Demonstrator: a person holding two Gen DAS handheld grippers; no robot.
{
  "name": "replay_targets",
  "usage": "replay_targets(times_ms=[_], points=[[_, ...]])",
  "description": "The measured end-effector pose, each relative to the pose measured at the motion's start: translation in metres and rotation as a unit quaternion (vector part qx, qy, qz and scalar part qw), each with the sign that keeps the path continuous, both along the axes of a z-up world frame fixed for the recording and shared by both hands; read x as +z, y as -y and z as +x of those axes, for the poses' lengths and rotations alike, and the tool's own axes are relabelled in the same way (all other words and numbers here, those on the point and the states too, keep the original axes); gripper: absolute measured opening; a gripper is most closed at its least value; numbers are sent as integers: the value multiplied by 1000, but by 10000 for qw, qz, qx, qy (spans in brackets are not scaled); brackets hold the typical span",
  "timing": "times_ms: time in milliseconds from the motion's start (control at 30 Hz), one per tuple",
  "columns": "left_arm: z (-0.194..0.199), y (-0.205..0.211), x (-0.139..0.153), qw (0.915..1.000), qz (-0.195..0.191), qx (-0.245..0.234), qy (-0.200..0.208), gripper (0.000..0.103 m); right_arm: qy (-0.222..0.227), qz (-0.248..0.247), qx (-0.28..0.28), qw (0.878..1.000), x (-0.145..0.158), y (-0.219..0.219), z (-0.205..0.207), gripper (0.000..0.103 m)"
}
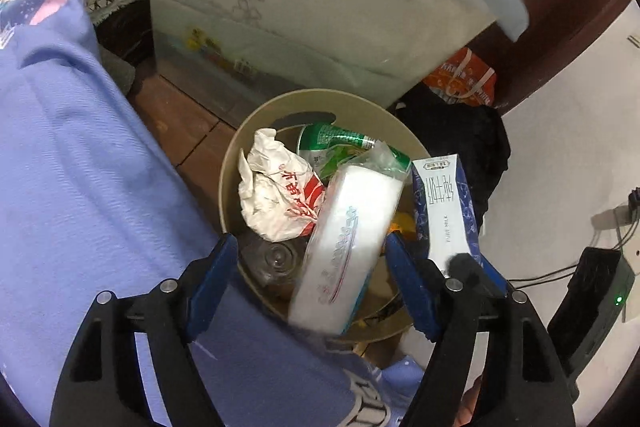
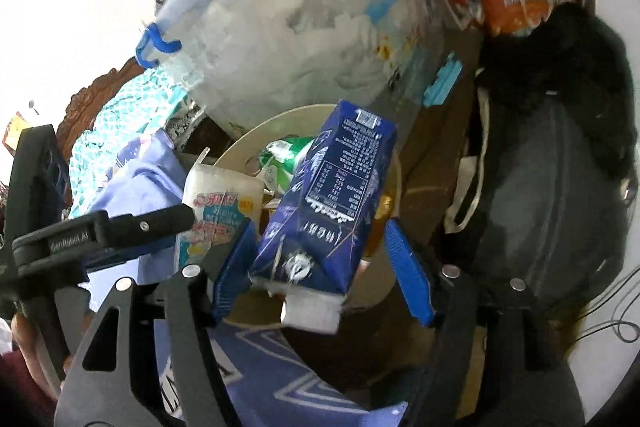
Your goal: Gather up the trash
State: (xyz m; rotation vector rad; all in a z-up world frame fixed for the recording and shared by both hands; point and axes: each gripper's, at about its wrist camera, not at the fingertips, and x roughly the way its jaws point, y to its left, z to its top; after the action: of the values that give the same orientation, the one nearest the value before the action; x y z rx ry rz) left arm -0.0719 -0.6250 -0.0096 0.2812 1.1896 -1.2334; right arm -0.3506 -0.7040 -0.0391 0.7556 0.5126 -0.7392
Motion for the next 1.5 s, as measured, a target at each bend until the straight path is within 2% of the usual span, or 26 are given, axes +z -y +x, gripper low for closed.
replay_targets(times_ms=[33, 67, 100, 167, 200, 267, 300, 333, 400, 500, 633, 767, 833, 900, 967, 1067, 1200, 1300, 1333, 1467, 1500], points=[[-2, -4, 2, 10000, -26, -20, 24, 60, 37, -3, -11, 10000, 0, -1, -4, 67], [-3, -7, 3, 10000, -43, -57, 45, 51, 122, -35, 10, 9999, 3, -3, -8, 59], [-5, -11, 4, 9999, -63, -118, 67, 39, 195, -69, 75, 9998, 6, -6, -9, 48], [-10, -13, 2, 9997, -39, -234, 80, 19, 119, -66, 189, 9997, 9, -5, -2, 45], [-13, -12, 0, 9995, -7, -304, 67, 16, 162, -24, 290, 9994, 10, -4, 5, 45], [-19, -11, -2, 9995, 24, -306, 109, 16, 313, 262, 485, 9980, 6, 3, 17, 44], [-21, -10, 0, 9994, 14, -316, 126, 16, 436, 637, 747, 9942, -1, 9, 28, 34], [-23, -10, 1, 9993, 47, -296, 219, 16, 475, 750, 732, 9934, -5, 10, 32, 35], [-26, -11, 4, 9985, 94, -325, 436, 16, 476, 733, 630, 9942, -8, 10, 33, 36], [-23, -18, 7, 9990, 73, -315, 305, 16, 624, 805, 533, 9934, -8, 8, 22, 36], [-20, -35, 23, 9992, -140, -232, 295, 17, 553, 524, 424, 9962, 3, -8, 7, 36], [-29, -56, 38, 9985, -310, -269, 349, 25, 595, 481, 430, 9961, 14, -30, -3, 37], [-36, -73, 44, 9977, -344, -306, 491, 29, 609, 469, 429, 9961, 18, -43, -5, 41], [-41, -93, 48, 9969, -371, -347, 603, 33, 642, 453, 377, 9962, 20, -58, -8, 56], [-42, -111, 51, 9964, -354, -324, 704, 40, 653, 452, 383, 9961, 22, -74, -9, 56], [-42, -147, 56, 9951, -334, -216, 905, 46, 670, 488, 311, 9961, 24, -97, -8, 58], [-42, -192, 64, 9903, -247, -84, 1366, 66, 563, 473, 171, 9971, 29, -126, -4, 64], [-38, -220, 71, 9876, -252, -61, 1550, 70, 481, 518, 91, 9975, 34, -146, 4, 65], [-36, -228, 74, 9870, -278, -36, 1582, 72, 465, 509, 78, 9976, 37, -152, 6, 65], [-27, -265, 96, 9796, -484, 100, 1950, 94, 341, 350, 5, 9988, 58, -186, 20, 71], [-25, -272, 101, 9775, -543, 113, 2034, 94, 307, 270, 6, 9992, 65, -195, 23, 73]])
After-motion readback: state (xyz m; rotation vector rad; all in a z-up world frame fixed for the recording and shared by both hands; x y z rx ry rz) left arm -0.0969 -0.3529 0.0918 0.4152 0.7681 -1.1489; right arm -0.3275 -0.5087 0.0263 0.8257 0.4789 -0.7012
